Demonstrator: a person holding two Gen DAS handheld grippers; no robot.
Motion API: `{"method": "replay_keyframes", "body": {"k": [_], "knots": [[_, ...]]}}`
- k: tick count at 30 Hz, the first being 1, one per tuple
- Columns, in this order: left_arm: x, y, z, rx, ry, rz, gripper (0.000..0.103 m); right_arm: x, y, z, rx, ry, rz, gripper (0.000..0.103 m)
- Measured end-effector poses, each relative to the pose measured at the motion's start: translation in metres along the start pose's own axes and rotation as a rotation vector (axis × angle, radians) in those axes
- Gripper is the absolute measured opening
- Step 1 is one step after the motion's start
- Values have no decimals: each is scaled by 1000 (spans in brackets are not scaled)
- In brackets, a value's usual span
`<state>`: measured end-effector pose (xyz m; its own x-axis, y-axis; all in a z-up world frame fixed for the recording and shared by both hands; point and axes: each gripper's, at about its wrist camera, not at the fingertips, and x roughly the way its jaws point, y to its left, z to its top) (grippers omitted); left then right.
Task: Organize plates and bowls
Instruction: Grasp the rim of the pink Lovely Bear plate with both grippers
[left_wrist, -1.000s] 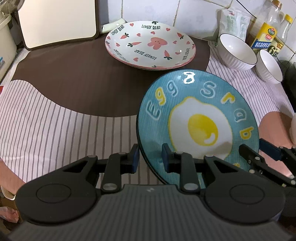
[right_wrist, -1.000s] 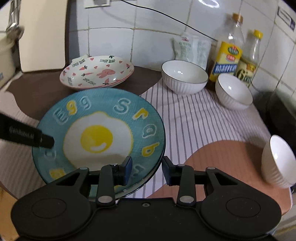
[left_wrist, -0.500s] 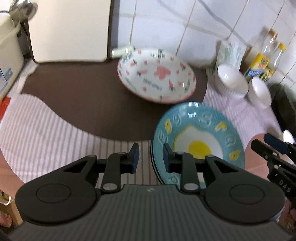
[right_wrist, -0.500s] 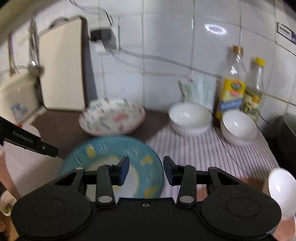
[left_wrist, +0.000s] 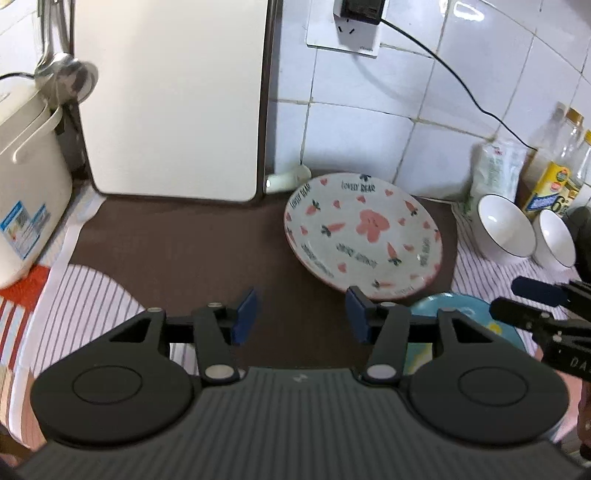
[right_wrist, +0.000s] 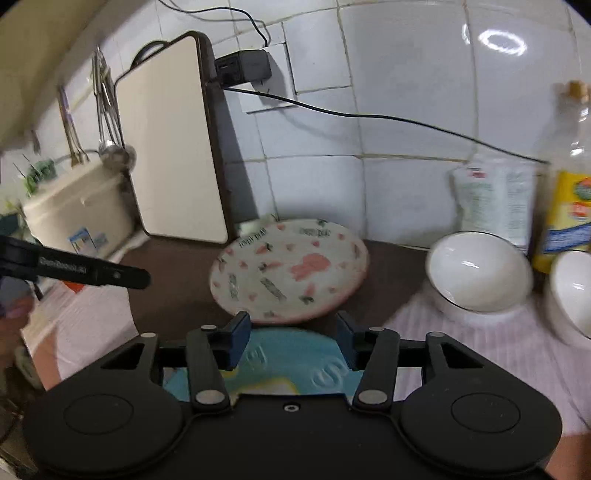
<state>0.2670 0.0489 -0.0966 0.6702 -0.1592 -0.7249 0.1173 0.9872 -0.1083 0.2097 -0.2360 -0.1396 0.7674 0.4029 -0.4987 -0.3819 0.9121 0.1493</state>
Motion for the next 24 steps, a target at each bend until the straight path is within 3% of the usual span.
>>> {"method": "replay_keyframes", "body": {"k": [12,20,24], "knots": [[60,7,22,51,-64,-18,81,86,-37,26,91,159,-59,62],[107,21,28,12,-25,-44,84,124,-58,29,279,243,-47,62],[127,25,30,17,0,-81,82,132,-66,30,364,243,-42,62]]}}
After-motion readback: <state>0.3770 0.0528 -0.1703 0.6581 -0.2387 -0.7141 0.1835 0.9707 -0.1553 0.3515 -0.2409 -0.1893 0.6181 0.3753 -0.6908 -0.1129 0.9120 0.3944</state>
